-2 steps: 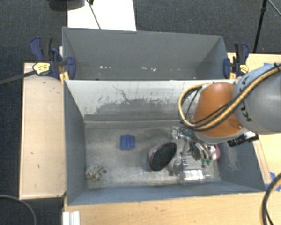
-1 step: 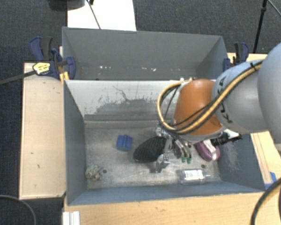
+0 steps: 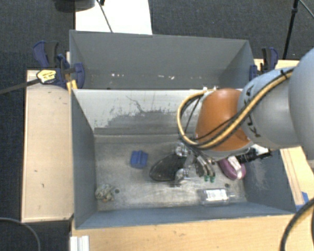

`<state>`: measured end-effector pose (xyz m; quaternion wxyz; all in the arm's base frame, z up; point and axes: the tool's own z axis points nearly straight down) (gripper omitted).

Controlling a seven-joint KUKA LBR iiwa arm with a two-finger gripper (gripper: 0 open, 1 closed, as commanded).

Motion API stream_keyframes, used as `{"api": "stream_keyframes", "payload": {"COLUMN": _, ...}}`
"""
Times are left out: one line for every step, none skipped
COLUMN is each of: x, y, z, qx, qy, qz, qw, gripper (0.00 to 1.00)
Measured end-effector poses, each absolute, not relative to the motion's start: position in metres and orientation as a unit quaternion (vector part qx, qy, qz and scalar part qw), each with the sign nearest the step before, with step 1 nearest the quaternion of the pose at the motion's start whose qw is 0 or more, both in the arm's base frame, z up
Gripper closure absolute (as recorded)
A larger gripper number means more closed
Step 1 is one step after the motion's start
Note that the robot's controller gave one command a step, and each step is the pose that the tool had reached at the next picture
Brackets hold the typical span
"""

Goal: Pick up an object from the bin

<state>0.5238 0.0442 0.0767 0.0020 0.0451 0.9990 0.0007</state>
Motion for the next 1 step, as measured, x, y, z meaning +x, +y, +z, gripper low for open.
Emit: {"api": "stream_keyframes", "payload": {"x": 0.5218, "y": 0.0415, "z": 0.2456, "qx": -0.043, "qy": 0.999, "qz": 0.000, "qw": 0.005, "gripper": 1.00}}
